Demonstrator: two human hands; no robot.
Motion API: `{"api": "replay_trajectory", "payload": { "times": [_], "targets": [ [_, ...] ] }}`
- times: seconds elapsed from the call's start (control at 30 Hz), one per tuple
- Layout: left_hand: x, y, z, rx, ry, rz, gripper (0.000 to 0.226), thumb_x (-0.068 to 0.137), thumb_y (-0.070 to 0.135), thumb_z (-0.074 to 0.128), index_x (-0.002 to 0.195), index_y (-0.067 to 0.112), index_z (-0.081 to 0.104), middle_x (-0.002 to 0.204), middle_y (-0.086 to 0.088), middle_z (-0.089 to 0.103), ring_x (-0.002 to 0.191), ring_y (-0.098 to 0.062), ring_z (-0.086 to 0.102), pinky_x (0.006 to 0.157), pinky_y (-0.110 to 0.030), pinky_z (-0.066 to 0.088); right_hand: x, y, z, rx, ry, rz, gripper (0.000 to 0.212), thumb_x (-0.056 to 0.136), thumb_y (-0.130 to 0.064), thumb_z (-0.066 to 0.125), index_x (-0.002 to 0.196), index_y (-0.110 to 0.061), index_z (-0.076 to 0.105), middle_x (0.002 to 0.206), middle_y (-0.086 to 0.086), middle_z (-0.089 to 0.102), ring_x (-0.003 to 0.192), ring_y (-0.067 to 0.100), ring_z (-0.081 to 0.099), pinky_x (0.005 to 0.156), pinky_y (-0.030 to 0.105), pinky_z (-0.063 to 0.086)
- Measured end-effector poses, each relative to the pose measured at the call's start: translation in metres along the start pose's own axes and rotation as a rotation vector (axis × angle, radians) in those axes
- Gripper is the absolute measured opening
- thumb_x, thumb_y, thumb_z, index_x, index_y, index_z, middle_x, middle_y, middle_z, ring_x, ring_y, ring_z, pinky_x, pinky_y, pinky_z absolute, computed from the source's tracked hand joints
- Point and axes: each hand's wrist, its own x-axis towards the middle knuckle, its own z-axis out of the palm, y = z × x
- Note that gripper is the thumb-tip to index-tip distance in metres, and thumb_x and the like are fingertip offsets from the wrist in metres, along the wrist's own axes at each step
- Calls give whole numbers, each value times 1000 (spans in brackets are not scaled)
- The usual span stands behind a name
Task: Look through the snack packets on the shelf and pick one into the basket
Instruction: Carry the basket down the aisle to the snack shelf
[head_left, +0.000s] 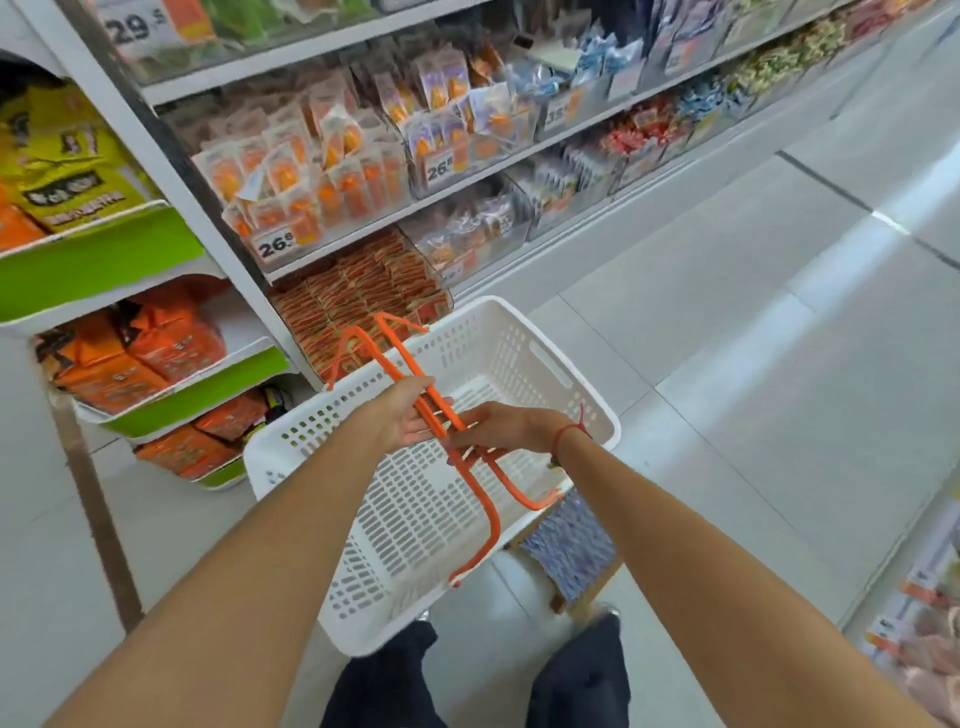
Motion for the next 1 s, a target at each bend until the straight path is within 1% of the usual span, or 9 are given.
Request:
{"api": "replay_trajectory", "payload": {
  "times": [0.07, 0.13, 0.23, 0.37, 0.47, 0.53, 0.67, 0.8, 1.0],
  "targets": [
    [5, 2, 17, 3, 13, -13, 28, 102, 33, 46, 110, 8, 55, 105, -5, 66, 91, -18, 63, 85, -33, 48, -5, 9, -27, -6, -55, 13, 17, 99, -31, 54, 100, -16, 62, 98, 1, 67, 88, 14, 64, 89, 30, 48],
    [6, 1, 23, -43, 83, -18, 25, 103, 30, 46, 92, 9, 54, 89, -3, 69, 85, -17, 62, 77, -30, 49, -10, 20, -54, 16, -69, 15, 15, 100, -29, 53, 93, -17, 59, 92, -1, 67, 80, 11, 65, 77, 26, 49],
    [6, -6, 20, -116, 202, -15, 25, 102, 23, 48, 81, 10, 53, 62, 0, 69, 75, -13, 60, 69, -29, 48, -15, 36, -87, 159, -58, -5, 14, 101, -22, 51, 108, -12, 56, 92, 3, 68, 76, 14, 67, 78, 30, 56],
    [14, -12, 24, -148, 328, 8, 20, 103, 19, 46, 85, 13, 51, 75, -2, 55, 68, -12, 52, 82, -34, 45, -13, 50, -114, 297, -67, -18, 34, 102, -11, 44, 133, -25, 41, 96, 13, 69, 81, 26, 68, 70, 34, 60],
    [23, -11, 28, -224, 355, 15, 16, 104, 19, 43, 90, 15, 50, 77, -2, 56, 68, -13, 52, 83, -35, 46, -2, 51, -135, 310, -71, 67, 22, 100, -8, 45, 116, -21, 50, 98, 13, 67, 85, 28, 67, 73, 38, 58],
    [29, -11, 26, -264, 347, -7, 11, 104, 21, 43, 98, 15, 50, 79, -2, 57, 68, -14, 53, 79, -36, 47, 9, 49, -153, 239, -7, 130, 5, 98, -12, 49, 97, -15, 53, 91, 9, 63, 75, 20, 66, 74, 37, 53],
    [43, -14, 3, -298, 366, -70, 22, 104, 21, 43, 123, 11, 50, 80, -2, 58, 67, -14, 51, 74, -33, 44, 33, 41, -161, 64, 113, 274, 18, 100, -17, 45, 85, -10, 52, 77, 6, 62, 65, 17, 62, 66, 29, 46],
    [54, -15, -26, -318, 360, -138, 37, 104, 19, 43, 139, 5, 44, 81, -3, 56, 65, -13, 48, 60, -27, 36, 56, 37, -149, -35, 107, 361, 23, 100, -16, 41, 82, -10, 52, 61, 3, 68, 56, 15, 65, 68, 29, 48],
    [71, -13, -46, -364, 318, -218, 30, 103, 18, 47, 130, 8, 51, 87, -3, 60, 74, -16, 54, 78, -35, 40, 90, 38, -149, -96, 138, 397, 22, 100, -16, 41, 84, -8, 54, 71, 7, 68, 55, 15, 66, 65, 27, 54]
  ]
}}
